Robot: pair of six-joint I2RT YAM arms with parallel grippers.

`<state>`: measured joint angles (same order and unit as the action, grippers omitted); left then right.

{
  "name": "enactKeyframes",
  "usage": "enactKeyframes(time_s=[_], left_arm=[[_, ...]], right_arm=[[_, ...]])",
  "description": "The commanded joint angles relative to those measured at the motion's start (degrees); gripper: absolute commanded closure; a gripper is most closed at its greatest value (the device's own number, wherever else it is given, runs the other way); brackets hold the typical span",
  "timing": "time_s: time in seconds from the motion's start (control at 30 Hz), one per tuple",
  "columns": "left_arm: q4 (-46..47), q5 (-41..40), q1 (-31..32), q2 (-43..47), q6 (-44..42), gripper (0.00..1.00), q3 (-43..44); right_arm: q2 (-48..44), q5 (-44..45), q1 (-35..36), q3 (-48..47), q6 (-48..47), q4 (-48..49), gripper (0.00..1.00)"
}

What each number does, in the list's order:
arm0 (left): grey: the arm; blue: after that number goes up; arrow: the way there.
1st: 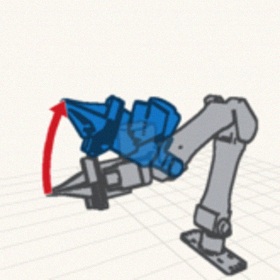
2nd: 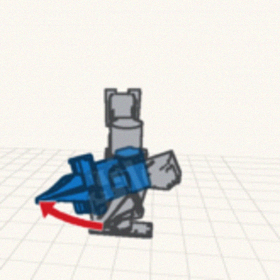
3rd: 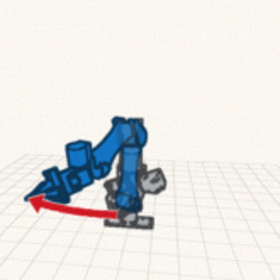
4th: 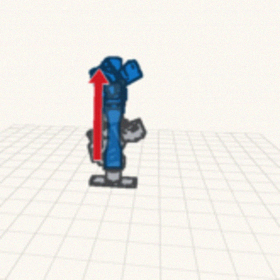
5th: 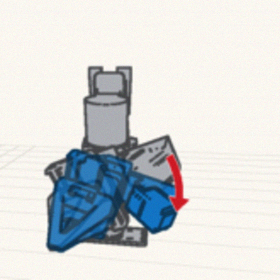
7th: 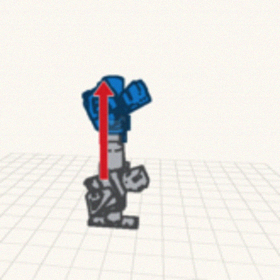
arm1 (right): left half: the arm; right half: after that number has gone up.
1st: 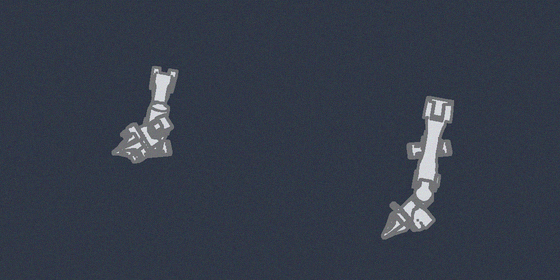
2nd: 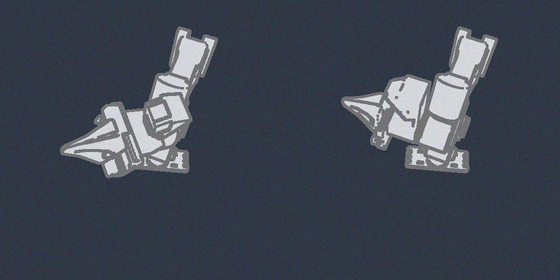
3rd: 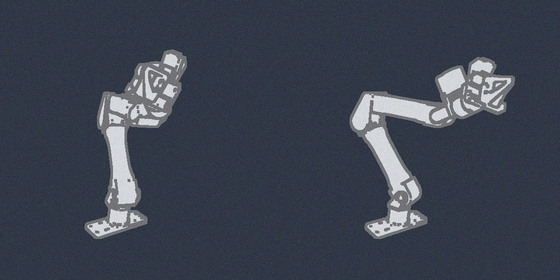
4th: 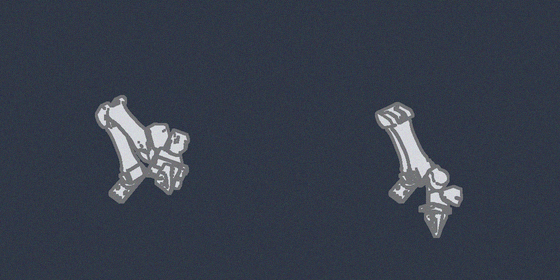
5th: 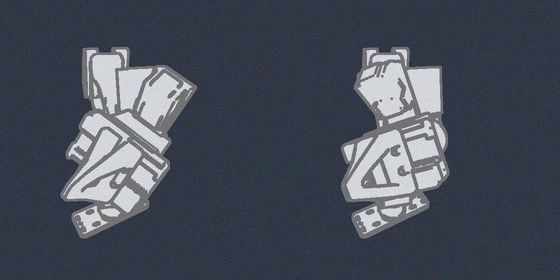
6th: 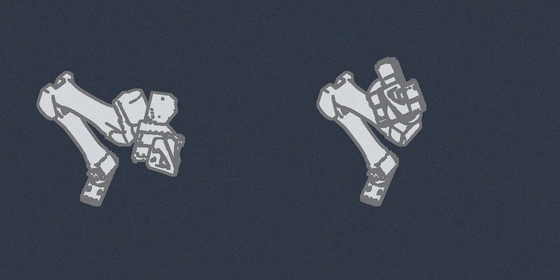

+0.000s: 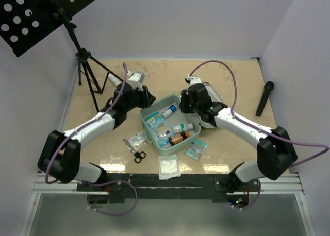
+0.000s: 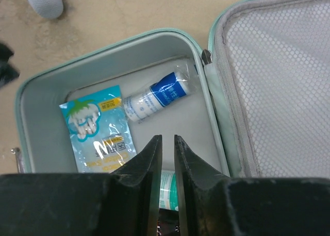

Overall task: Organize the medicine kit
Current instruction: Adjust the medicine pouch at the center of the board.

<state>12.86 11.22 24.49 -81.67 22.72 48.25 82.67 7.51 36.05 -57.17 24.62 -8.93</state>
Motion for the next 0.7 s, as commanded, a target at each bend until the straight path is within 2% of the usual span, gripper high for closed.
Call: enactKeyframes(time_s=[0.0,0.23,0.43,0.67], left_arm=[[1.8,-8.2,3.6,8.2,9.5,0.65,-8.8],[4.0,-8.9,4.0,19.3,17.1,0.64,-20.9],[5.9,-7.1,4.0,22.4,20.9,0.64,-27.1],[7.3,-5.9,4.1,24.1,24.0,0.64,-30.0]], right_arm=[[0.7,1.5,0.9,-2.2,-1.9,-0.3,0.82],[4.7,1.9,3.7,-3.3,-2.0,-0.7,0.85],[8.3,2.9,5.1,-3.4,-1.8,-0.7,0.86],[10.6,2.9,6.0,-1.5,-1.2,-0.5,0.86]])
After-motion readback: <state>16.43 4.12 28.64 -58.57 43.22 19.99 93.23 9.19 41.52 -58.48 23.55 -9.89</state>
